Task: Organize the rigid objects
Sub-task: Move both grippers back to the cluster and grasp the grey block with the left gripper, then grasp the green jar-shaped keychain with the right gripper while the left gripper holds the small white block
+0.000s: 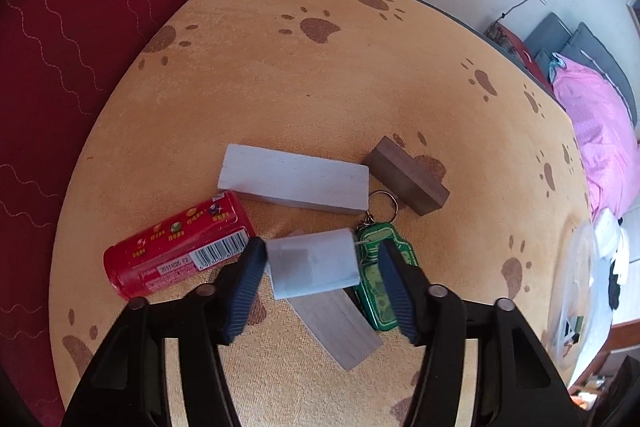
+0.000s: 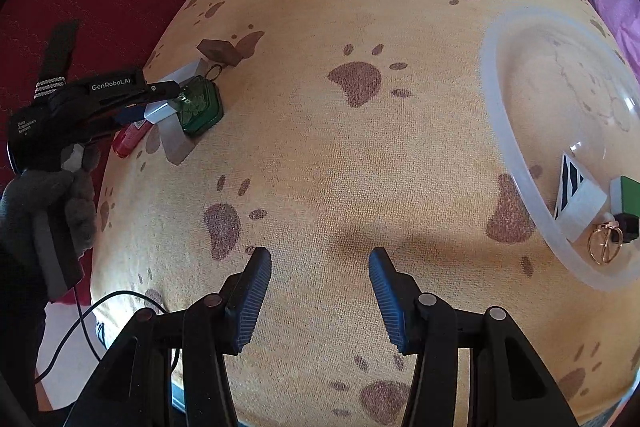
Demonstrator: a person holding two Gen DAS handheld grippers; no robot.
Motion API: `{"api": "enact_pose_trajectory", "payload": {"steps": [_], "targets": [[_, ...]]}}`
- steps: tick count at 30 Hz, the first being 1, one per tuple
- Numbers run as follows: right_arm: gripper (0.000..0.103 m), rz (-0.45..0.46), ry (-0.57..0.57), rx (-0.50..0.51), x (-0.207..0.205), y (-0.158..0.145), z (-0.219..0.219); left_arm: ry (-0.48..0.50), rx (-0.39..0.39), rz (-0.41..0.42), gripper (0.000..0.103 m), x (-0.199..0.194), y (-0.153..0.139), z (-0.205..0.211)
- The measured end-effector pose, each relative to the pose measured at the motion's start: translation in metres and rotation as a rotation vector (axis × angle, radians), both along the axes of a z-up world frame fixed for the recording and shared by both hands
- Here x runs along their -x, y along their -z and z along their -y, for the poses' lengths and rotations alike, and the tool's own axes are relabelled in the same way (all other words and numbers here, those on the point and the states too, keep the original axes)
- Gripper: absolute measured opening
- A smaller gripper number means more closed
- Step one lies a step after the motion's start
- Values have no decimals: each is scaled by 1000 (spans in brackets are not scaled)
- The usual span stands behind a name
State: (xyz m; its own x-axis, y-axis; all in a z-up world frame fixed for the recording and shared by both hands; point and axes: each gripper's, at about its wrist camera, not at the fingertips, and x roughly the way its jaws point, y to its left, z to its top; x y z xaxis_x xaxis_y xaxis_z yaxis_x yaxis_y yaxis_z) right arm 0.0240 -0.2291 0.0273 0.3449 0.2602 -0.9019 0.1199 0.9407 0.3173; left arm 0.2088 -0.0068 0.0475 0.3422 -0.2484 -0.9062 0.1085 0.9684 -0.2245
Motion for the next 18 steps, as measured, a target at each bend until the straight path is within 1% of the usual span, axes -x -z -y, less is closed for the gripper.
{"api": "enact_pose_trajectory", "payload": {"steps": [3,10,18], "targets": [[54,-1,-13,-2,-5,1,-6,14,3,11,45,1,-1,-2],[54,24,-59,-4,-28,-4,-23,6,8,15,45,9,-4,-15],[54,80,-131,1,-73,-15,-52,-5,11,16,45,29,-11,-35]]}}
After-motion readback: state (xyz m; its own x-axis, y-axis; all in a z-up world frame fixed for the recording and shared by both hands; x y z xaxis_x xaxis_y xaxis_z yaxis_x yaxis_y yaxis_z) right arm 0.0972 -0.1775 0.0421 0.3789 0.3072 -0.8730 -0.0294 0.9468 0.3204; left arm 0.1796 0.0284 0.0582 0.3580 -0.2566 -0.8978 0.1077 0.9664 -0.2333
